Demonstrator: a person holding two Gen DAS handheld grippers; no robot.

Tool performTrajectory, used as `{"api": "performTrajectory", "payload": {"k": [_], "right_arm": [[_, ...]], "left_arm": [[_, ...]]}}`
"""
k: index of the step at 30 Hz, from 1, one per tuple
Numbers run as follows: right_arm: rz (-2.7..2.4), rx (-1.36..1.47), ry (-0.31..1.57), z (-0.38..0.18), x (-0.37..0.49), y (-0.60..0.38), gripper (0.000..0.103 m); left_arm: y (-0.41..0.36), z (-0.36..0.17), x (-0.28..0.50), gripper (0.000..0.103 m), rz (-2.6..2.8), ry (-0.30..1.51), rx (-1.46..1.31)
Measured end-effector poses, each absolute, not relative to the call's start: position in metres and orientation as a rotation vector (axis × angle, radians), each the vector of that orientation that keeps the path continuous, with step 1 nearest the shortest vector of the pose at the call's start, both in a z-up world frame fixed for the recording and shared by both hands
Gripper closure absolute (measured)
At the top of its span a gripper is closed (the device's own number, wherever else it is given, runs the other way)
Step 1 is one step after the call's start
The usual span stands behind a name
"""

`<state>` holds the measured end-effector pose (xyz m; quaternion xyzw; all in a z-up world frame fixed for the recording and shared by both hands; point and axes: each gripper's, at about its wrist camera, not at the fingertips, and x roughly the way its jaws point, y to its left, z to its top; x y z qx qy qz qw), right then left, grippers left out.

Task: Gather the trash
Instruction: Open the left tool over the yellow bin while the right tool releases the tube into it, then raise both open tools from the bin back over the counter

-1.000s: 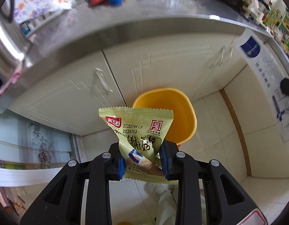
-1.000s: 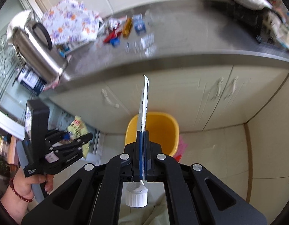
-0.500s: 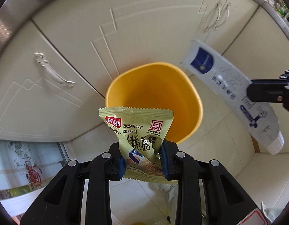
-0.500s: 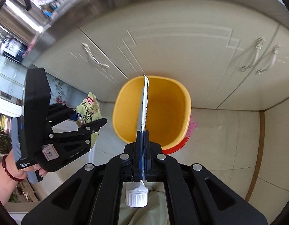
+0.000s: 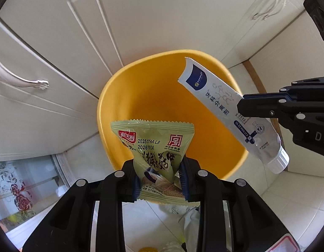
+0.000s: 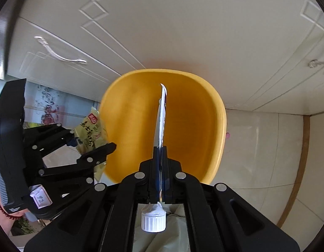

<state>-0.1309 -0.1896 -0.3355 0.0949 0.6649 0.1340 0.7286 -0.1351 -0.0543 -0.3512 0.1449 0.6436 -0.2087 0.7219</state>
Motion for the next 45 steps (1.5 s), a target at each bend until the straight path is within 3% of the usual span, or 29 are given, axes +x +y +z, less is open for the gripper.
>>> {"api": "performTrajectory", "payload": {"k": [12, 15, 17, 19, 22, 23, 39, 45], "right_arm": [[0.328, 0.109, 1.442, -0.345, -0.118, -0.174, 0.100], [0.324, 0.121, 1.438, -0.344, -0.118, -0.177, 0.099], [0.310, 0.134, 1.433, -0.342, -0.115, -0.176, 0.098], [0.300, 0.148, 1.428, -0.340, -0.115, -0.176, 0.092], [0.293, 0.165, 1.407, -0.336, -0.114, -0.177, 0.067], [0.291, 0.164, 1.401, -0.336, -0.113, -0.176, 0.065], [0.282, 0.199, 1.377, -0.334, -0.112, -0.210, 0.065], [0.271, 0.226, 1.353, -0.310, -0.125, -0.221, 0.065]], "left_arm": [[-0.056, -0.370, -0.129, 0.072, -0.455, 1.448, 0.314], [-0.057, -0.370, -0.128, 0.068, -0.452, 1.451, 0.309], [-0.058, -0.367, -0.128, 0.056, -0.449, 1.446, 0.301], [-0.059, -0.367, -0.128, 0.051, -0.450, 1.437, 0.296], [-0.064, -0.364, -0.130, 0.046, -0.455, 1.433, 0.299], [-0.066, -0.364, -0.130, 0.046, -0.458, 1.431, 0.301], [-0.070, -0.355, -0.124, 0.045, -0.445, 1.428, 0.306], [-0.066, -0.336, -0.130, 0.045, -0.427, 1.409, 0.288]]}}
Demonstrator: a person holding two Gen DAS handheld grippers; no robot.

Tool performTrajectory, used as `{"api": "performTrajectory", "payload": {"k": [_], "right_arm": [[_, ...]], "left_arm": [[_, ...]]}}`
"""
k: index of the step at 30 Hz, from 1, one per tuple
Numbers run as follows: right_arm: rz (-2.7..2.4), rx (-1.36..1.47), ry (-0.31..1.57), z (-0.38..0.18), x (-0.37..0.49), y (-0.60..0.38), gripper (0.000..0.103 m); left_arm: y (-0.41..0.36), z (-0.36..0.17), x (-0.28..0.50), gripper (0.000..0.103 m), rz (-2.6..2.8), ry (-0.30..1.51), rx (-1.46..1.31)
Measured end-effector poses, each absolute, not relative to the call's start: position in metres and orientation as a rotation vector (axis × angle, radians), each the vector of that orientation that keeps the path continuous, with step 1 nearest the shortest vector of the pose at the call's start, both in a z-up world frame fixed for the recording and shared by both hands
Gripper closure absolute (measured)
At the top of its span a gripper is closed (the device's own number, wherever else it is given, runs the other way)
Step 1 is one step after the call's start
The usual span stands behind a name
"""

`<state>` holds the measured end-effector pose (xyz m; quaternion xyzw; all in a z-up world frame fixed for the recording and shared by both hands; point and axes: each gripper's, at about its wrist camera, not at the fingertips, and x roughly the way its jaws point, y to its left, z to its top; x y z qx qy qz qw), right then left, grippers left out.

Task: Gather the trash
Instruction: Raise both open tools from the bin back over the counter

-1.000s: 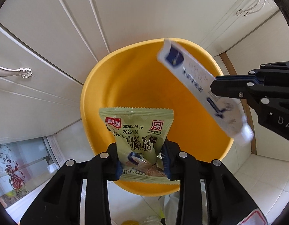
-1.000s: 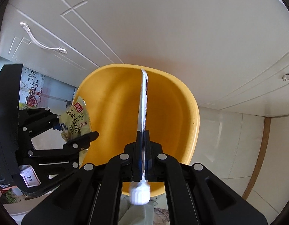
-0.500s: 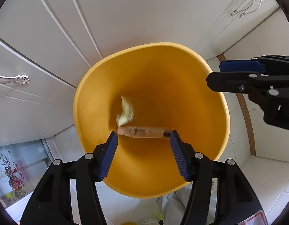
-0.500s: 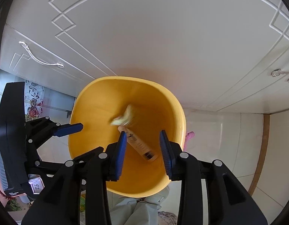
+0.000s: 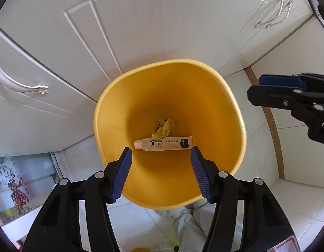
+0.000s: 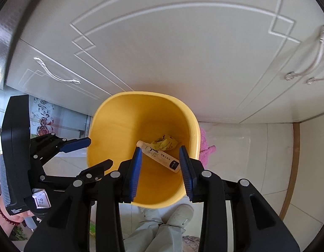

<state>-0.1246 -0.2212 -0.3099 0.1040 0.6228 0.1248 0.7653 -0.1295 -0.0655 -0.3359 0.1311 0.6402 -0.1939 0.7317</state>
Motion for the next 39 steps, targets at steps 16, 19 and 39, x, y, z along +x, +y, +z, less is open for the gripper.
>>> {"api": "performTrajectory", "payload": {"k": [16, 19, 39], "right_arm": [[0.297, 0.218, 1.137, -0.159, -0.178, -0.241, 0.063], [0.310, 0.211, 1.080, -0.126, -0.183, -0.245, 0.061], [0.208, 0.266, 0.877, -0.039, -0.106, -0.236, 0.027]], "left_arm": [[-0.046, -0.204, -0.181, 0.044, -0.334, 1.244, 0.229], [-0.041, -0.179, -0.188, 0.044, -0.305, 1.211, 0.222], [-0.001, -0.069, -0.081, 0.017, -0.229, 1.000, 0.120]]}}
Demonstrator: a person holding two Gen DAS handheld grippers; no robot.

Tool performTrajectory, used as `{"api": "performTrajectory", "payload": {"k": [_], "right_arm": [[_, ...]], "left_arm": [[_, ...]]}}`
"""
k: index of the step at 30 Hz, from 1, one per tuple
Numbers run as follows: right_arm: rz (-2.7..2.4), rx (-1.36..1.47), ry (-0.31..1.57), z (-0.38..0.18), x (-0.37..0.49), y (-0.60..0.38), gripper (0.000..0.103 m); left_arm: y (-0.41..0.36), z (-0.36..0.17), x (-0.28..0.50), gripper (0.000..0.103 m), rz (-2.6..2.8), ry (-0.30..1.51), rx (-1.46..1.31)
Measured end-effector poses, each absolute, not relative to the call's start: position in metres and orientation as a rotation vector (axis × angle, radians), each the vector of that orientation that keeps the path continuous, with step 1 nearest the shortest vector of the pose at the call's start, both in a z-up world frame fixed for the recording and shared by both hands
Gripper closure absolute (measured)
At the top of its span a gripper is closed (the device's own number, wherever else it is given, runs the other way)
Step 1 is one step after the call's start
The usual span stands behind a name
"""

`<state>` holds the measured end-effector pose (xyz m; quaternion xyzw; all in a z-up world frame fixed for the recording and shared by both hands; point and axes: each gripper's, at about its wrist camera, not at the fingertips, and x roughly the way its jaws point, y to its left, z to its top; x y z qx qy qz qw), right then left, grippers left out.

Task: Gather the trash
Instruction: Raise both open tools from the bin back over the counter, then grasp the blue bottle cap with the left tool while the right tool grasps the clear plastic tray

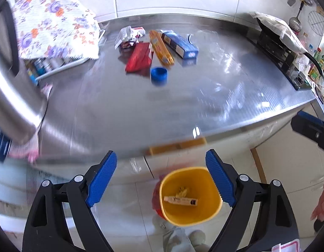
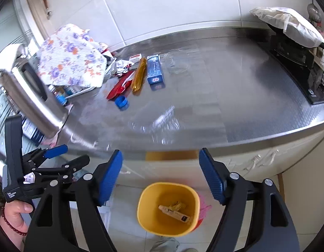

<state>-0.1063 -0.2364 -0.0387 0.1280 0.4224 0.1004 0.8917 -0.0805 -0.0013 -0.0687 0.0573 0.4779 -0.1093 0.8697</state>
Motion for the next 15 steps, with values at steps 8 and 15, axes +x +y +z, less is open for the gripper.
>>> {"api": "performTrajectory", "payload": {"k": [8, 15], "right_arm": [[0.125, 0.349, 0.931, -0.061, -0.040, -0.221, 0.036], [0.067, 0.390, 1.019, -0.089, -0.010, -0.213, 0.061]], "left_arm": [[0.004, -0.078, -0.015, 0.017, -0.275, 1.019, 0.131], [0.004, -0.090, 0.021, 0.017, -0.311, 1.039, 0.136]]}}
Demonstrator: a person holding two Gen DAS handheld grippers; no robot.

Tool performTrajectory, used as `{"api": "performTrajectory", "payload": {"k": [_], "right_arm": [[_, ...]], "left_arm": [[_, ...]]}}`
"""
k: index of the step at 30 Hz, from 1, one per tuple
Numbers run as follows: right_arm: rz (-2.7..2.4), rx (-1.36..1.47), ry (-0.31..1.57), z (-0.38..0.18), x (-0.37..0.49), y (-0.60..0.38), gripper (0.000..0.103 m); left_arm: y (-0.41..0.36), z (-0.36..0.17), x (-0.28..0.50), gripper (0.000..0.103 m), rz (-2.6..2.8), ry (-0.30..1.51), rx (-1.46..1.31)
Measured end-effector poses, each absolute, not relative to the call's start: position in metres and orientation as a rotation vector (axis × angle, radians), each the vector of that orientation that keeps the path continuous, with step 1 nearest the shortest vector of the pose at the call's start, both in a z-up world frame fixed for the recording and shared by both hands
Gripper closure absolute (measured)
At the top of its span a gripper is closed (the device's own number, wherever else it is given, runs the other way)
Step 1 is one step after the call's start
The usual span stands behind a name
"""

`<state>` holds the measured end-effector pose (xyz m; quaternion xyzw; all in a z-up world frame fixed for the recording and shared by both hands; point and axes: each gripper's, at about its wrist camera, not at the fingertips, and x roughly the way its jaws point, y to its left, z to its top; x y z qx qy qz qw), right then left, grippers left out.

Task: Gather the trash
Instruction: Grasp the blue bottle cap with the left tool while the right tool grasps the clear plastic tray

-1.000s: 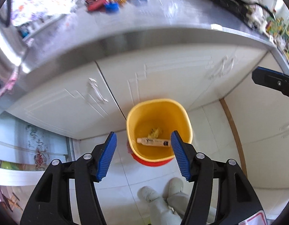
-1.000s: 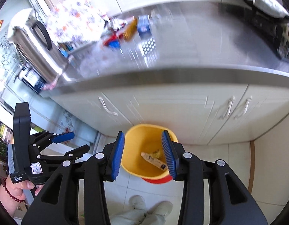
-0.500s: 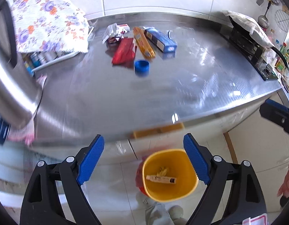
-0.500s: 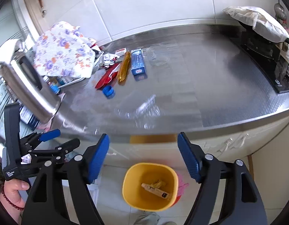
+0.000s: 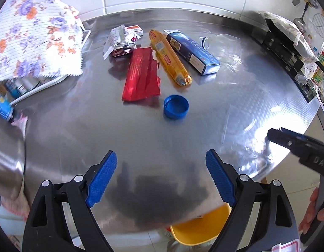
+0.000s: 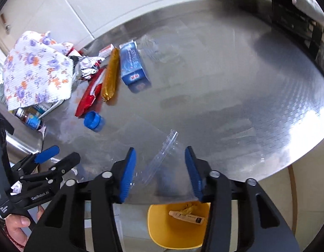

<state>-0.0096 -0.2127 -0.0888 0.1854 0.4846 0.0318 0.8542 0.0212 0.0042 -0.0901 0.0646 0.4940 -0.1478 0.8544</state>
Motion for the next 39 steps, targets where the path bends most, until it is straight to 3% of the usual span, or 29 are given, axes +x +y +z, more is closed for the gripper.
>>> {"api": "performTrajectory", "payload": {"k": [9, 11, 31, 33, 35, 36, 39], "right_arm": [[0.037, 0.354, 1.018, -0.092, 0.001, -0.213, 0.091], [0.022, 0.336, 1.019, -0.093, 0.004, -0.213, 0.093], [-0.061, 0.289, 0.977, -0.080, 0.014, -0.238, 0.094], [-0.064, 0.289, 0.978, -0.080, 0.014, -0.240, 0.094], [-0.065, 0.288, 0.977, -0.079, 0.014, -0.241, 0.094], [-0.066, 0.287, 0.977, -0.079, 0.014, -0.241, 0.094], [-0.061, 0.282, 0.976, -0.078, 0.012, -0.241, 0.094]], "left_arm": [[-0.006, -0.096, 0.043, 0.017, -0.349, 1.040, 0.134], [-0.009, -0.098, 0.047, 0.017, -0.354, 1.040, 0.133], [-0.039, -0.111, 0.070, 0.029, -0.284, 0.980, 0.180], [-0.038, -0.110, 0.069, 0.038, -0.266, 0.967, 0.170], [-0.035, -0.108, 0.072, 0.065, -0.243, 0.961, 0.159], [-0.033, -0.107, 0.073, 0.072, -0.228, 0.962, 0.152], [-0.028, -0.106, 0.076, 0.072, -0.232, 0.971, 0.124]]}}
